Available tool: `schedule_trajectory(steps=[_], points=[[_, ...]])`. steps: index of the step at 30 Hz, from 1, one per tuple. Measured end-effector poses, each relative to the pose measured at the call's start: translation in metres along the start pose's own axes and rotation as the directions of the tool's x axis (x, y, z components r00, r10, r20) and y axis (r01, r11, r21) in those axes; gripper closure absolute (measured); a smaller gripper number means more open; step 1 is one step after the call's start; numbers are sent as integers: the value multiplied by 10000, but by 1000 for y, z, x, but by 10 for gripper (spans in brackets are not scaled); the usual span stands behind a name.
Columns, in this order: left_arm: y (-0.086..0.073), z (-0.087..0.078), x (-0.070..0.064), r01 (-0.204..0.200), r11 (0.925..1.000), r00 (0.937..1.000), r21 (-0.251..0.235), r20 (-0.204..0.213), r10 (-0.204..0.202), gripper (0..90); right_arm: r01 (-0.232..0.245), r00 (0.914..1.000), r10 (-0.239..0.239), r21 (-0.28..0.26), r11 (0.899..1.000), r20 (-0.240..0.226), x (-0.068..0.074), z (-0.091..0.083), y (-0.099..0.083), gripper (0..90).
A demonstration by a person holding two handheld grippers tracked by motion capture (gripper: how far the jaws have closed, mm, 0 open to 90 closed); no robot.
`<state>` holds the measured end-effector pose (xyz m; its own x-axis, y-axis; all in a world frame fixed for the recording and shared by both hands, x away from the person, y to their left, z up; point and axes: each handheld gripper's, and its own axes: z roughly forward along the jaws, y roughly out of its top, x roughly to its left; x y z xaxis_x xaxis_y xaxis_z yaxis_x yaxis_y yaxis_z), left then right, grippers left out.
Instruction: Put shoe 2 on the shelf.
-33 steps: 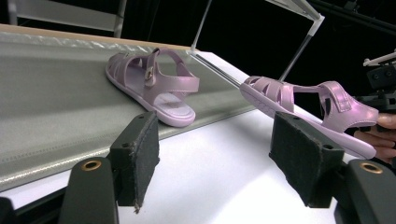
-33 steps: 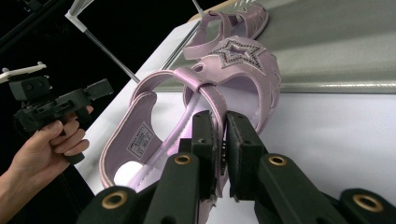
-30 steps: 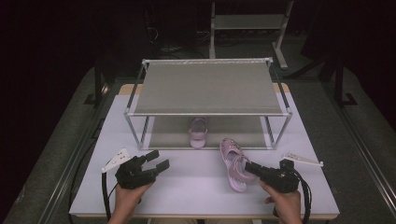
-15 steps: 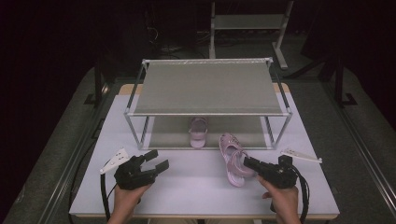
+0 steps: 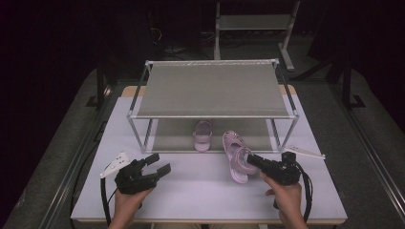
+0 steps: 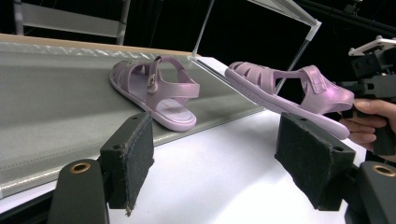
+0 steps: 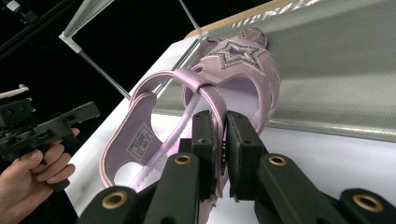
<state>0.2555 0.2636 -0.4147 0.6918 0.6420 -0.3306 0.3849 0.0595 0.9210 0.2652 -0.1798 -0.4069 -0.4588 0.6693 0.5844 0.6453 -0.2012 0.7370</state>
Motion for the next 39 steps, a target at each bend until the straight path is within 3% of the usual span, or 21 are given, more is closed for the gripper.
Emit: schedule_trajectory(steps=[23,39], points=[[0,1,0,-21,10000,10000,37,94,21,275,-147,9998,148,-67,9999,165,-5,19,4,821],[0,0,0,-74,10000,9999,48,131,73,275,-256,9986,270,-298,9992,460,-9,43,11,821]])
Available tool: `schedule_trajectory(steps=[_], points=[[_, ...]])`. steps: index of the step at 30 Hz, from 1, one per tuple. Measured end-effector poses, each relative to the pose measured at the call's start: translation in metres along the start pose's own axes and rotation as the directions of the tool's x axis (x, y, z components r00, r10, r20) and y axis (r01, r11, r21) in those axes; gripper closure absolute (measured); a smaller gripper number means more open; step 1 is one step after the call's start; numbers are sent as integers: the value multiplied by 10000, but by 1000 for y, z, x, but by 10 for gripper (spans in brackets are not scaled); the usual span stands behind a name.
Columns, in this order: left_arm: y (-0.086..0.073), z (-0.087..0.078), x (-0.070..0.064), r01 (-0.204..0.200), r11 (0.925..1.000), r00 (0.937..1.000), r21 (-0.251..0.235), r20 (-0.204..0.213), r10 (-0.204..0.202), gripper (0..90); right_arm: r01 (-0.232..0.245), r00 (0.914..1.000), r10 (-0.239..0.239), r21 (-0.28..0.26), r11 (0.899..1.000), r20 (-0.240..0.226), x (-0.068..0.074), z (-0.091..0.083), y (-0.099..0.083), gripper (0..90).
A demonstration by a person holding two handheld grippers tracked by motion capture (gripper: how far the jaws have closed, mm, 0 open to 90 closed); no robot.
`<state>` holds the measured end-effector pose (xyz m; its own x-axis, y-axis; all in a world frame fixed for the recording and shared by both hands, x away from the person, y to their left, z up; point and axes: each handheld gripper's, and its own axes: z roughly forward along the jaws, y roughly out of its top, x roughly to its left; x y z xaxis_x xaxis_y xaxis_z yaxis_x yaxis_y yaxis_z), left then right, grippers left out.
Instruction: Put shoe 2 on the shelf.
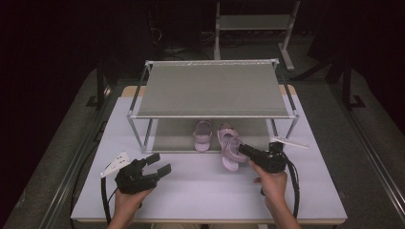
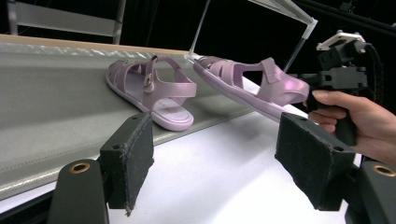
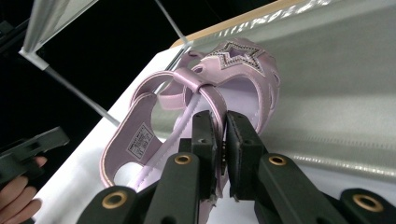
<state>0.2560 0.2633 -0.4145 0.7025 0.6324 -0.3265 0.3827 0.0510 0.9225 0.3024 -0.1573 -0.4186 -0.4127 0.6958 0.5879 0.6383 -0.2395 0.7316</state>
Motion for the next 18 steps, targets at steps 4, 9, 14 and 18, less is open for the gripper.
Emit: schedule_trajectory(steps=[4,9,14,18], points=[[0,0,0,28,10000,10000,3,-7,-28,275,-166,9998,168,-183,9997,129,-4,8,3,821],[0,-1,1,42,10000,10000,-27,-3,-42,275,-206,9989,216,-244,9995,420,-9,20,8,821],[0,0,1,33,10000,10000,1,14,-33,275,-174,9984,191,-327,9993,525,-10,29,12,821],[0,1,0,25,10000,10000,1,33,-25,275,-148,9981,176,-474,9988,583,-12,36,16,822]])
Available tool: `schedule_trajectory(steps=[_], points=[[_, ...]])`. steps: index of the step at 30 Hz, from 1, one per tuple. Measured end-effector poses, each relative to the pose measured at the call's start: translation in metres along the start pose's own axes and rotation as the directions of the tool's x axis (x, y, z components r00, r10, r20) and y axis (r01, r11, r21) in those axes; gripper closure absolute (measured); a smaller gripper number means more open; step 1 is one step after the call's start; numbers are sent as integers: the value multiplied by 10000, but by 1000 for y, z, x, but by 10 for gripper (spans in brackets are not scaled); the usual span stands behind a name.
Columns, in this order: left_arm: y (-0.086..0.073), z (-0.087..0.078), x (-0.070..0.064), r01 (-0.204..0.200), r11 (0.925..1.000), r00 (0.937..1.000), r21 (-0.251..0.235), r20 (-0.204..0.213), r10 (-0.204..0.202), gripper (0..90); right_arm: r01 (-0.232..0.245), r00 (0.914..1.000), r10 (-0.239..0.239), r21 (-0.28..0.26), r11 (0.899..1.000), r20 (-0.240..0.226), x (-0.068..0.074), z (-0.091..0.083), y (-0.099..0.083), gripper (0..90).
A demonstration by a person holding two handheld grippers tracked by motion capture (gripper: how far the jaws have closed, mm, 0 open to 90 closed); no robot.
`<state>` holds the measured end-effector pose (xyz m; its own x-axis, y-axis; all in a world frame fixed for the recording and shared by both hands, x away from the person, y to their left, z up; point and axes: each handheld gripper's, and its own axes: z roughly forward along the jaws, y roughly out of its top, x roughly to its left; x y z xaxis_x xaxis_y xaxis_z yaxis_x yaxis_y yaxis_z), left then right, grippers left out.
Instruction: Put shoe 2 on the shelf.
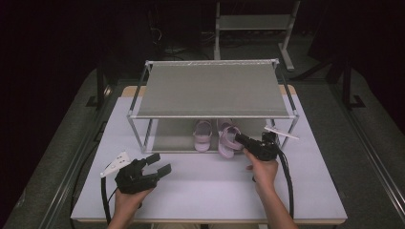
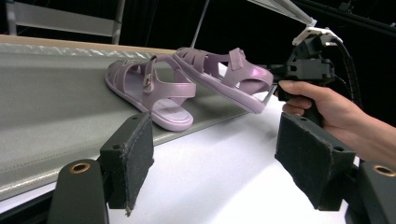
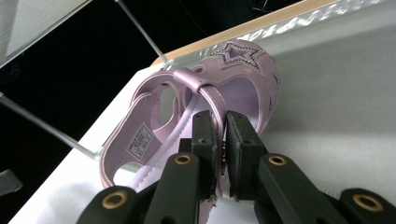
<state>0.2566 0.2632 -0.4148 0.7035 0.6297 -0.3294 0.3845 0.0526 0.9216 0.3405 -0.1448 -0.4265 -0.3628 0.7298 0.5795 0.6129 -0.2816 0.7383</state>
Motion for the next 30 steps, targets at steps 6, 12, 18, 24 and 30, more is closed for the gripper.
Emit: schedule_trajectory(steps=[6,12,18,24,30], points=[[0,1,-1,-12,10000,10000,-13,74,12,275,134,9996,-134,-11,9999,259,-1,11,7,822],[1,1,-1,-3,10000,10000,1,91,3,275,190,9986,-195,108,9998,493,-5,24,9,822],[1,2,-1,16,10000,9999,-12,129,-16,275,269,9983,-278,170,9995,514,-6,32,11,822],[1,1,-1,39,10000,9999,-45,130,-39,275,280,9972,-296,247,9993,684,-11,37,11,821],[1,3,0,61,10000,9999,-67,140,-60,275,263,9967,-288,329,9991,762,-12,41,10,821]])
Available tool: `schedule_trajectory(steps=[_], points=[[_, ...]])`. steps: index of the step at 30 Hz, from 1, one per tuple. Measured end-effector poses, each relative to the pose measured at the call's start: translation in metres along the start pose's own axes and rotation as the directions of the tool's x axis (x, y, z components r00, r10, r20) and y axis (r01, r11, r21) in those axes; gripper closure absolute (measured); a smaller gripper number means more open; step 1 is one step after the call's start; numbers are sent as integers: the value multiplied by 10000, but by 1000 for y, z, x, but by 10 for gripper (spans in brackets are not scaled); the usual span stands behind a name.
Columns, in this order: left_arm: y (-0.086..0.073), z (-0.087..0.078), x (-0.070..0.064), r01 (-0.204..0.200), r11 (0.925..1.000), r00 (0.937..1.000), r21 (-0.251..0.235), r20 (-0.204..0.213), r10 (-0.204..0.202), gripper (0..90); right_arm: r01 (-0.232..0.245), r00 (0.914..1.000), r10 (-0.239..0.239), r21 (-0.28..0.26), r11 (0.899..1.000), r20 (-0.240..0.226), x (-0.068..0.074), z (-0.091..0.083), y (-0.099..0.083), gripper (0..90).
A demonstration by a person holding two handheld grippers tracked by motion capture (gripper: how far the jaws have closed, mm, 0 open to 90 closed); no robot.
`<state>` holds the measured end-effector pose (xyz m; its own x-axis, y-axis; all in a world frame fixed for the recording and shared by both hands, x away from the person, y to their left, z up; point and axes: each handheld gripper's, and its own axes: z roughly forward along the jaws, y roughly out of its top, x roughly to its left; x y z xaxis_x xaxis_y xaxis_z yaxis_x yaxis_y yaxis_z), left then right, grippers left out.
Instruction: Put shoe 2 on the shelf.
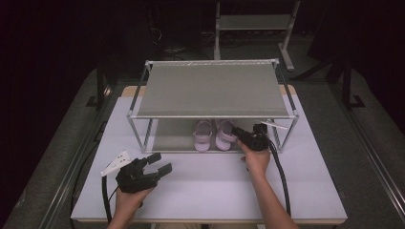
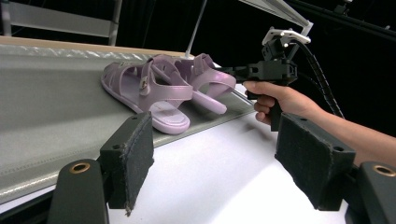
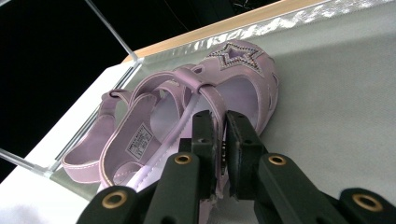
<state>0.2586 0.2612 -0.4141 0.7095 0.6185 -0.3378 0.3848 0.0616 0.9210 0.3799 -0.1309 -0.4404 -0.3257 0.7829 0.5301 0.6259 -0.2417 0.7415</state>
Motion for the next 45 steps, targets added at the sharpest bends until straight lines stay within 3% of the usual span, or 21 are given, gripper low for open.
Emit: schedule_trajectory(steps=[17,21,27,39,45], points=[[0,-1,0,-26,10000,10000,-2,73,26,275,302,9990,-301,-40,9995,319,3,9,-5,815],[0,-1,0,-28,10000,10000,6,95,28,275,411,9989,-410,-46,9991,238,5,11,-7,797],[0,-1,-1,-36,10000,9999,33,126,36,275,80,10000,-80,-154,9999,-41,4,10,-7,737],[0,-2,-1,-28,10000,10000,-12,77,28,275,-455,9975,433,-387,9982,-565,4,3,-4,725],[0,-2,-2,-52,10000,9999,7,96,52,276,-325,9970,287,-523,9981,-716,3,-4,-1,717]])
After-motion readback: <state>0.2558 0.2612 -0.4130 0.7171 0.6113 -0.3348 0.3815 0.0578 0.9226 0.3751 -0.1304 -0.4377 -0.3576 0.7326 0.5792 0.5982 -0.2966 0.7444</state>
